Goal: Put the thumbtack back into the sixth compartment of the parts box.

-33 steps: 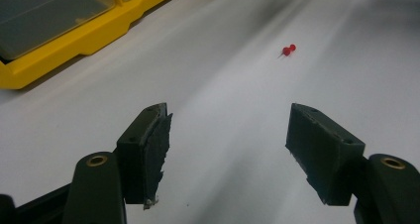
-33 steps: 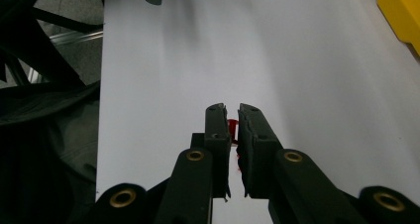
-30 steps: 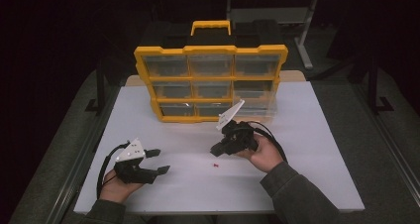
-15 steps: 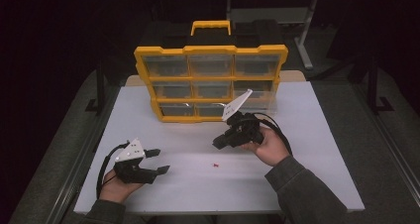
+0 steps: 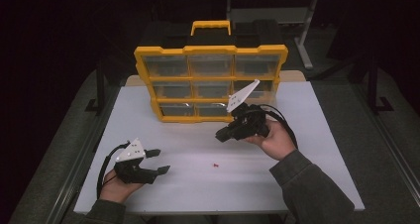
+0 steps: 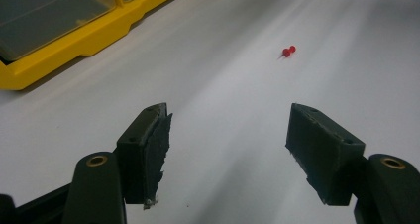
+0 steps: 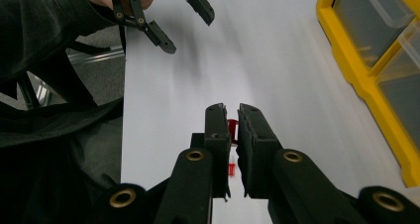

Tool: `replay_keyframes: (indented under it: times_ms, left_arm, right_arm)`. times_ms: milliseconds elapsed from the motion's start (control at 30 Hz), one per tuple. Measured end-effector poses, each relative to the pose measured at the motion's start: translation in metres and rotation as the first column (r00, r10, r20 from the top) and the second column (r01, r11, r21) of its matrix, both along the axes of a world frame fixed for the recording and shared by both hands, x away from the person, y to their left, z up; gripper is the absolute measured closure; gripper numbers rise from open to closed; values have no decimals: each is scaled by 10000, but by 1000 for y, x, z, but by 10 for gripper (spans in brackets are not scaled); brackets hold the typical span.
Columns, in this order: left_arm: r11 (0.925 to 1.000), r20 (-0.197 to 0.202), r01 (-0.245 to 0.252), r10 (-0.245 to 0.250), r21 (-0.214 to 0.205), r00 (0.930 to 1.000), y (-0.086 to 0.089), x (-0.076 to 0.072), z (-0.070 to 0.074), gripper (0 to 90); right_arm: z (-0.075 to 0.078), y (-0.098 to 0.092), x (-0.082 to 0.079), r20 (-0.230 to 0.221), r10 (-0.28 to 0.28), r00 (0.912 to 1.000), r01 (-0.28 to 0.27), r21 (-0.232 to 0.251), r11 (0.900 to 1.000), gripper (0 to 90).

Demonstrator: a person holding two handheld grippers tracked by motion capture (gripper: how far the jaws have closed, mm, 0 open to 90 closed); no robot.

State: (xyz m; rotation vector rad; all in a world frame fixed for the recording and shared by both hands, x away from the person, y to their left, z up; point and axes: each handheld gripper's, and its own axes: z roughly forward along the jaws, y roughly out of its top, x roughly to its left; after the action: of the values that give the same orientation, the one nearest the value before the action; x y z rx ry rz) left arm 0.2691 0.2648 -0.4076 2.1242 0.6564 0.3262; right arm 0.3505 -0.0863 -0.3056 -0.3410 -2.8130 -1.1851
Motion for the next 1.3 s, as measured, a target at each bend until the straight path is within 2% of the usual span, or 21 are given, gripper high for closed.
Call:
replay_keyframes:
  times_ms: [600, 667, 733, 1067, 1100, 1300]
  left_arm:
    - [10000, 21, 15, -15, 50, 10000, 1, 0, 0, 326]
    - [10000, -14, -12, 13, 52, 10000, 1, 0, 0, 326]
    - [10000, -1, -37, 37, -34, 10000, 0, 0, -1, 326]
    - [10000, 46, -51, 51, -62, 10000, 1, 0, 1, 323]
    - [9999, -9, -82, 82, -75, 10000, 2, 0, 0, 324]
    - [9999, -17, -106, 106, -109, 9999, 2, 0, 1, 324]
  right_arm:
    - [29, -6, 4, 415, 51, 9991, -48, -61, 10000, 821]
    - [35, -9, 5, 299, -59, 9995, 62, -101, 9999, 821]
    - [38, -11, 6, 484, -57, 9988, 58, -33, 10000, 821]
    - [57, -15, 8, 652, -223, 9976, 225, -26, 9997, 821]
    - [59, -16, 10, 804, -154, 9966, 154, 8, 9999, 821]
    - [67, -19, 11, 755, -347, 9965, 349, -22, 9994, 821]
